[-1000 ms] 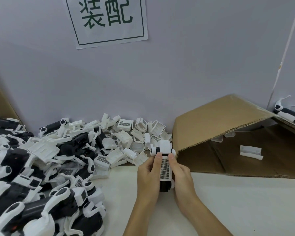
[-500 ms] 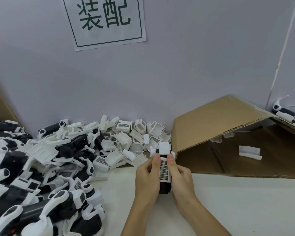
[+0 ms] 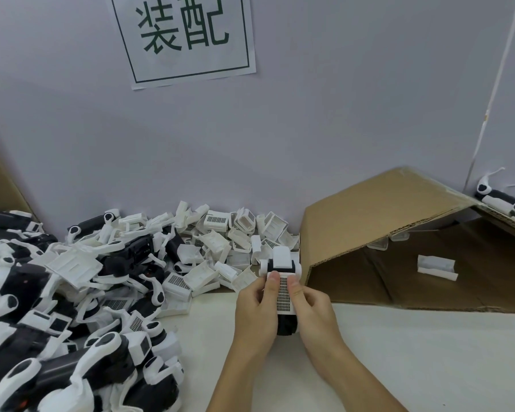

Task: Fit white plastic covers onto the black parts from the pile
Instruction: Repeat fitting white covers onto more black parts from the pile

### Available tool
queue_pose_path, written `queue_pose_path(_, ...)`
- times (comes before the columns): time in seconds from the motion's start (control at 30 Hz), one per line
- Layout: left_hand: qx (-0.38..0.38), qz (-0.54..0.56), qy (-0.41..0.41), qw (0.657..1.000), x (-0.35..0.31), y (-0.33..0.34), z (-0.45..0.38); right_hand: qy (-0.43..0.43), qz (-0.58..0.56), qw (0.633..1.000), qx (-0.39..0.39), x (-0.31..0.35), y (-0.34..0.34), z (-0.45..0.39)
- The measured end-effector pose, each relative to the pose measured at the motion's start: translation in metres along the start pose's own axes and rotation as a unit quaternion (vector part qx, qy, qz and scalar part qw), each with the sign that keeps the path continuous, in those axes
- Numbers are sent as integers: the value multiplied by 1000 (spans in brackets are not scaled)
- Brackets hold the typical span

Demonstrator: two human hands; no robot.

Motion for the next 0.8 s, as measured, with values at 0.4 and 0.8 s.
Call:
queue_pose_path(0.4, 34, 66, -26, 997, 7, -5, -2, 27, -36, 999, 13, -2, -1, -3)
queue_pose_path(0.8, -10, 29, -24, 999, 10, -4, -4, 14, -28, 999, 25, -6, -1, -7)
Point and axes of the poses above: each hand's wrist, its own z-axis away from the middle knuckle, its own y-axis out of the palm, x = y × z, the point moved 4 cm from there along -z, towards the middle knuckle, and after that the axes turned 6 degrees about -z, right-handed, at the moved point
